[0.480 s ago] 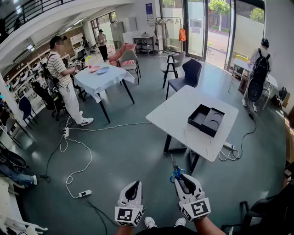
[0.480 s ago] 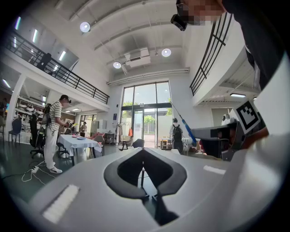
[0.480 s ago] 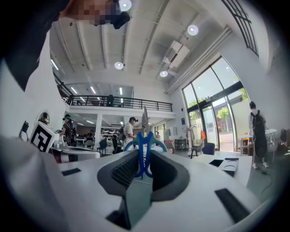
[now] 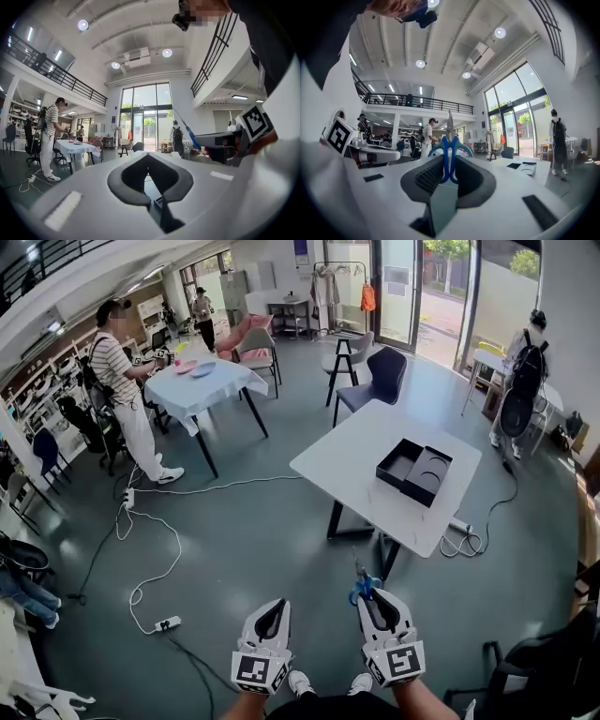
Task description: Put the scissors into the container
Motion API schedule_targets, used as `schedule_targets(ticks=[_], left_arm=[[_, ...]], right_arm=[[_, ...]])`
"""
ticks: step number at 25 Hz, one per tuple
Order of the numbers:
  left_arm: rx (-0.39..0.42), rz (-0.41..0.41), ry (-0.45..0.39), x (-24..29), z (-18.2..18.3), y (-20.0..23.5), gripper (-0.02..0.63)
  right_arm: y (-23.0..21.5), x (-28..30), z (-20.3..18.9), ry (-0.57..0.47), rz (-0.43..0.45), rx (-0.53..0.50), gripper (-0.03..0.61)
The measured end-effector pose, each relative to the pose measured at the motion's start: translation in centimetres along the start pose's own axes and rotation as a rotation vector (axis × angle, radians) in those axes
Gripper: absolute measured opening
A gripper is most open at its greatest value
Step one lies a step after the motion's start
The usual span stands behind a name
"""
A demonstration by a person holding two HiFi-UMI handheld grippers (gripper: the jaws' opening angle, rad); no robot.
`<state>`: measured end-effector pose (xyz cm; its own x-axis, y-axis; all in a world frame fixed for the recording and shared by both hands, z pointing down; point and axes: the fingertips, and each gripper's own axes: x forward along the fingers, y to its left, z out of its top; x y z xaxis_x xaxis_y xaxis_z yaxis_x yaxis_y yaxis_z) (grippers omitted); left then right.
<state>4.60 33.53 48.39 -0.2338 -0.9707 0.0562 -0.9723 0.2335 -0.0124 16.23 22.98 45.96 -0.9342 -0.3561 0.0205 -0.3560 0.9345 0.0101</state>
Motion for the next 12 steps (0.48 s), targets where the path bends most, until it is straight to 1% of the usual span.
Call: schedule_targets(ticks=[3,8,12], left_arm=[[-0.001,-0.022,0.009,-0.2,-0.3,-0.1,0.008],[-0.009,-0.056,0.023,-0.7,-1.4,0.0,0.008],[-0.017,-0.080,0.021,-1.0,-1.7,0.8,0.008]], right_arm=[[-0.2,-0.7,-0.4,-0.002,-0.042,0.025,0.086],[-0.5,-1.7,-1.4,-0.006,-0.096,0.108,0.086],[0.6,-1.3,-1.4,0.012,-0.105,0.079,0.086]])
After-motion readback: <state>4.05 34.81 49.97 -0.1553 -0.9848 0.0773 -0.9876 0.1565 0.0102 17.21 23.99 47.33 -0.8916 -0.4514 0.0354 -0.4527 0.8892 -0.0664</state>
